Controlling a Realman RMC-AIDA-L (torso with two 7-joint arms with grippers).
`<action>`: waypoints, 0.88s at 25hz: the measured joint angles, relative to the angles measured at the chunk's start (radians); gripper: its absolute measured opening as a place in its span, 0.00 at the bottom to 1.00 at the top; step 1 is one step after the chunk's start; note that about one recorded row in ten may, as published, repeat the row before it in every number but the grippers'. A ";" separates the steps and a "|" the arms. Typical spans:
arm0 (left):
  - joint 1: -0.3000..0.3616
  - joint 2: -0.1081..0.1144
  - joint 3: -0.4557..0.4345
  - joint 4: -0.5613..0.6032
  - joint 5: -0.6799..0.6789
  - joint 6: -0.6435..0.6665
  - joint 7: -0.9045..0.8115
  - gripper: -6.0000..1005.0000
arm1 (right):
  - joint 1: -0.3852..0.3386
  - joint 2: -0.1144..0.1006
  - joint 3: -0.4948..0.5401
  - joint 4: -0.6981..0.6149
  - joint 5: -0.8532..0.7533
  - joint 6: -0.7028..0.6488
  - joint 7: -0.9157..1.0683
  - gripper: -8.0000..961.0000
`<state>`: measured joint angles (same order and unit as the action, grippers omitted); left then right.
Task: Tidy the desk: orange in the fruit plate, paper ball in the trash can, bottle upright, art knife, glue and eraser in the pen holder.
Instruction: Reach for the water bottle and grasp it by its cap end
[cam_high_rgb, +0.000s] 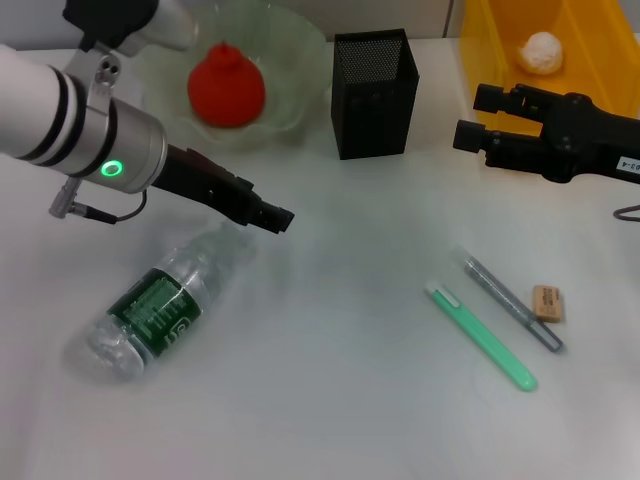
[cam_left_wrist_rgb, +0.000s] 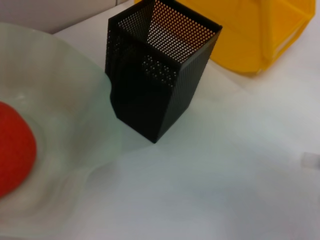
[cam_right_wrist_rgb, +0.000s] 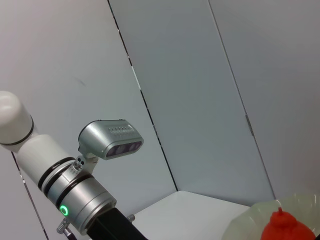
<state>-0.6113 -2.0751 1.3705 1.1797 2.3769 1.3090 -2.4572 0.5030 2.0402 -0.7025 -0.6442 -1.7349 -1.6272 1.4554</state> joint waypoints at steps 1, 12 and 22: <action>-0.002 0.000 0.011 0.003 0.010 -0.008 -0.015 0.72 | 0.000 0.000 0.000 0.000 0.000 0.000 0.000 0.84; -0.026 -0.002 0.101 -0.004 0.120 -0.037 -0.126 0.72 | -0.001 0.000 0.000 0.003 -0.006 0.002 -0.001 0.84; -0.061 -0.004 0.142 -0.034 0.196 -0.043 -0.188 0.72 | -0.001 0.000 0.000 0.006 -0.009 0.002 -0.002 0.84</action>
<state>-0.6720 -2.0790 1.5130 1.1456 2.5727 1.2664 -2.6456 0.5015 2.0402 -0.7026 -0.6380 -1.7441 -1.6251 1.4533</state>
